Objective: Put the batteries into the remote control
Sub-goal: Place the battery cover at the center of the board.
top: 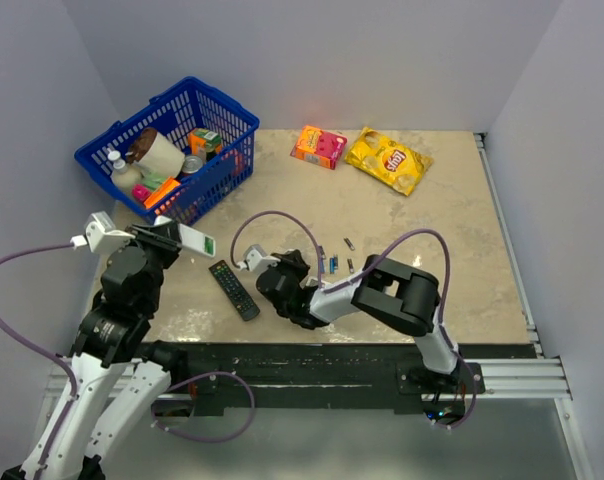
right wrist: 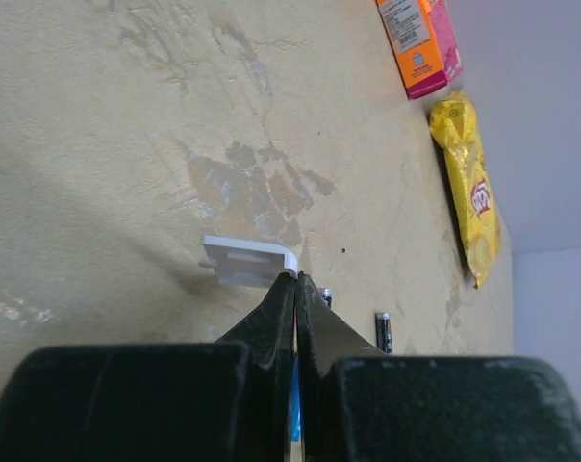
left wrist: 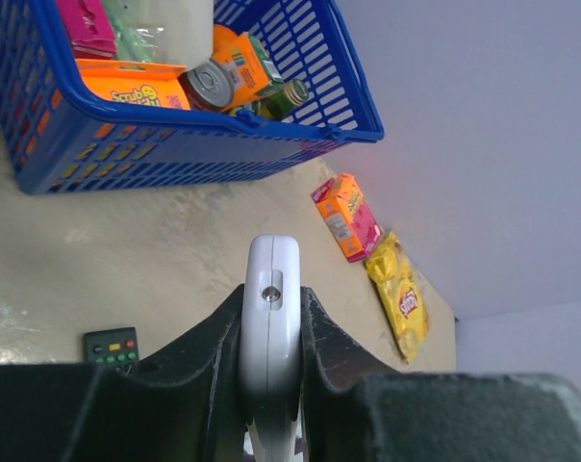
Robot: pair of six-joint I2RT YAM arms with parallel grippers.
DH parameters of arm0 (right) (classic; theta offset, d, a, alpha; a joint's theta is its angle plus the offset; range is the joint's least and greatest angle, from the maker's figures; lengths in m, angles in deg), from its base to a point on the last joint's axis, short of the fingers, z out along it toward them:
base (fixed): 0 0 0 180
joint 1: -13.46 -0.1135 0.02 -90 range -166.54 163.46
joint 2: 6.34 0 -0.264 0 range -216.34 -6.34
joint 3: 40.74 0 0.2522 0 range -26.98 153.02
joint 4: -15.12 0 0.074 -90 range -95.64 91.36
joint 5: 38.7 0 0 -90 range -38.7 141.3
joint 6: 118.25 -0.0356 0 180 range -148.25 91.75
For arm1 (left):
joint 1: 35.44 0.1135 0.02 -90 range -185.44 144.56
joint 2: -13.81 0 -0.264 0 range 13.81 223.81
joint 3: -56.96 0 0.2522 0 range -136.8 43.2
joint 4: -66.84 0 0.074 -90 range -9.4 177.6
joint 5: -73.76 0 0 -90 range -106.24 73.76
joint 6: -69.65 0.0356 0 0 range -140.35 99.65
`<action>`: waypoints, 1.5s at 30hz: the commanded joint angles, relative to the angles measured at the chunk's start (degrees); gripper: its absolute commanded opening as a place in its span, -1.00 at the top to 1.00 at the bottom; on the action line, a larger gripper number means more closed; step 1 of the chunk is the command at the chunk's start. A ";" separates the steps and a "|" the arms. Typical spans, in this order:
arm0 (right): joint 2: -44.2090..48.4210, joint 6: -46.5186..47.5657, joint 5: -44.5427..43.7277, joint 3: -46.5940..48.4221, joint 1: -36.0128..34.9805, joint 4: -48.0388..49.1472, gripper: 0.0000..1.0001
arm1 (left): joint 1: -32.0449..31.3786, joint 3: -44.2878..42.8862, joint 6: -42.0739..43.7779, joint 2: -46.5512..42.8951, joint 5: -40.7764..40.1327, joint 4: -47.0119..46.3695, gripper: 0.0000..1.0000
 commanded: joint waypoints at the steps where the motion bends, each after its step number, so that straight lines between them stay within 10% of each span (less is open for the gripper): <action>1: -3.13 3.27 -7.50 2.35 -3.76 6.62 1.00 | 0.39 -2.17 3.96 -0.96 -3.81 3.25 1.00; 9: -8.84 4.41 -12.88 0.86 -9.92 9.44 0.96 | 0.39 -2.88 7.57 -2.46 -4.43 3.34 1.00; 20: -3.58 -15.78 -11.39 3.23 -14.31 -16.38 0.36 | 0.39 -2.88 11.44 -3.07 -3.11 1.93 1.00; 31: 14.44 -38.44 15.20 10.86 -10.73 -51.78 -0.43 | 0.39 -2.79 12.58 -2.98 -0.56 0.09 1.00; 45: 11.72 -43.95 43.99 24.50 6.42 -67.03 -0.50 | 0.39 -2.79 13.20 -2.11 2.25 -0.44 1.00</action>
